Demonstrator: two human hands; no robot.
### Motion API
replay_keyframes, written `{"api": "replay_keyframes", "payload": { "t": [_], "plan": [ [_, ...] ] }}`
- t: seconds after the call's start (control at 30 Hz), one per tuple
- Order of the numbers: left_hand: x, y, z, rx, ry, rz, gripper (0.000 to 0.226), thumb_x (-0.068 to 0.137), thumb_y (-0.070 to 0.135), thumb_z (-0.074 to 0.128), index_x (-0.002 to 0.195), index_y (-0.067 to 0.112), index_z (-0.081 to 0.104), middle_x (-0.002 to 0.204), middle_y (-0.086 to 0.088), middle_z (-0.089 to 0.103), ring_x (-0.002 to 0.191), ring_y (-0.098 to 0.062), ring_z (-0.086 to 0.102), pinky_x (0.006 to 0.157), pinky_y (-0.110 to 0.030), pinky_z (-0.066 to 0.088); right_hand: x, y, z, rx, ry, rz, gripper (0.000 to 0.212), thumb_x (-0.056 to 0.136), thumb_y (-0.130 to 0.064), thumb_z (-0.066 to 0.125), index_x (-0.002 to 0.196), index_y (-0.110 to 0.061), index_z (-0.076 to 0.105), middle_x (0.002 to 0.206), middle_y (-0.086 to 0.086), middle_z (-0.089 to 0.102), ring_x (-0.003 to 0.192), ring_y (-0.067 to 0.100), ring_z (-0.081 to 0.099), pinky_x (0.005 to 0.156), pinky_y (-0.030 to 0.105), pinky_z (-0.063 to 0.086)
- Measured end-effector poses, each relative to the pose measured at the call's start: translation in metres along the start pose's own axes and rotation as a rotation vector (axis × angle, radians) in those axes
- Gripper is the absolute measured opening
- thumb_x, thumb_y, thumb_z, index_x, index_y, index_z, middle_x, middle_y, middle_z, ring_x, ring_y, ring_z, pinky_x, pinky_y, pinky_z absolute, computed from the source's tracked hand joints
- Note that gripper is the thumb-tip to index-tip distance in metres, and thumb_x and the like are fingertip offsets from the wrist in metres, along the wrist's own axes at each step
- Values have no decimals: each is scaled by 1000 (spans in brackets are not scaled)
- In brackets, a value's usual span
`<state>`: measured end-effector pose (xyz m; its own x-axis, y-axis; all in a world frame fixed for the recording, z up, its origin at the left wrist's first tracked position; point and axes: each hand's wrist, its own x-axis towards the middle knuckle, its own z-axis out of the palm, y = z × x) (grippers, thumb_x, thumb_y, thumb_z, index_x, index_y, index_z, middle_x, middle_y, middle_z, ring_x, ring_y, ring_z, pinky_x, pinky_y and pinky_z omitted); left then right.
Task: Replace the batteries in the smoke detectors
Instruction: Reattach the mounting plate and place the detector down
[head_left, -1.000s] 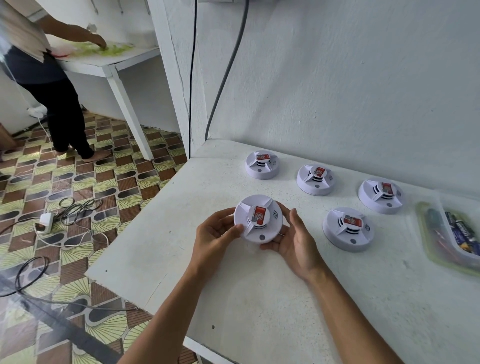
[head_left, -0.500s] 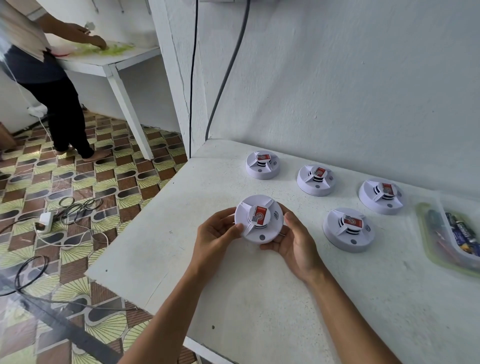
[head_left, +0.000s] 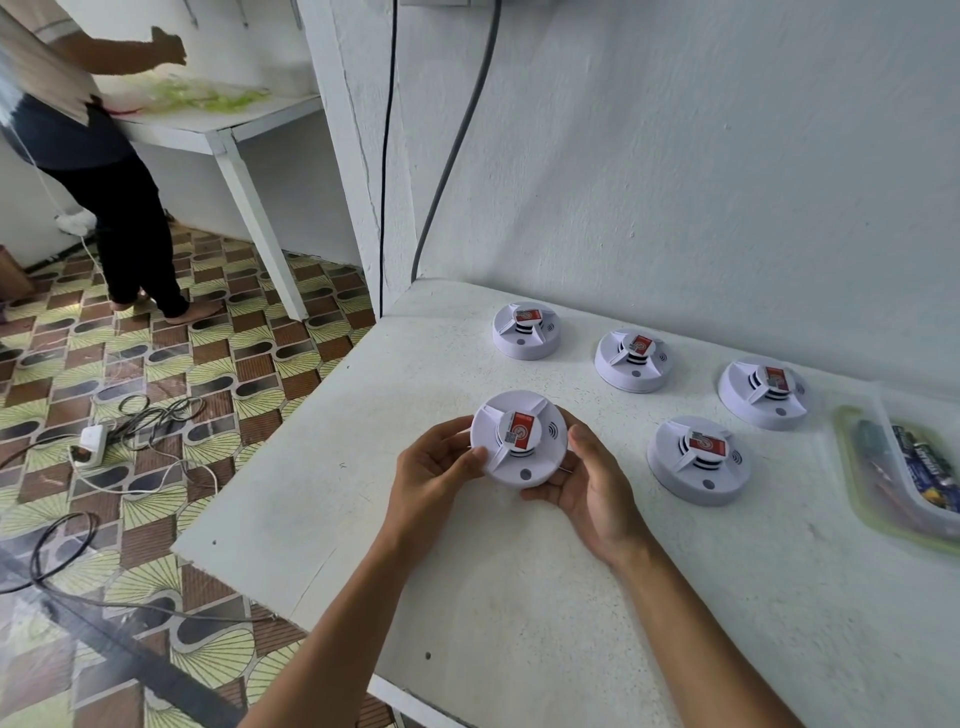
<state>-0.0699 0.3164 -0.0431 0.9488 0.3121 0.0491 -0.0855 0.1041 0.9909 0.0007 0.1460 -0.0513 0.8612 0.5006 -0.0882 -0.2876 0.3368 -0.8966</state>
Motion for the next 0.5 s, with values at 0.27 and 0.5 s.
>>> {"api": "replay_keyframes", "payload": {
  "t": [0.27, 0.5],
  "plan": [
    [-1, 1, 0, 30, 4, 1, 38, 84, 18, 68, 121, 9, 64, 109, -7, 74, 102, -24, 70, 87, -37, 57, -2, -2, 2, -7, 4, -6, 50, 89, -43, 44, 132, -19, 54, 121, 16, 64, 94, 26, 66, 69, 37, 55],
    [-2, 2, 1, 34, 6, 4, 36, 84, 18, 69, 119, 11, 64, 108, -5, 74, 101, -23, 70, 85, -33, 57, -2, -3, 2, -8, 4, -13, 48, 90, -42, 44, 131, -20, 55, 120, 16, 64, 94, 26, 66, 68, 38, 55]
  ]
}}
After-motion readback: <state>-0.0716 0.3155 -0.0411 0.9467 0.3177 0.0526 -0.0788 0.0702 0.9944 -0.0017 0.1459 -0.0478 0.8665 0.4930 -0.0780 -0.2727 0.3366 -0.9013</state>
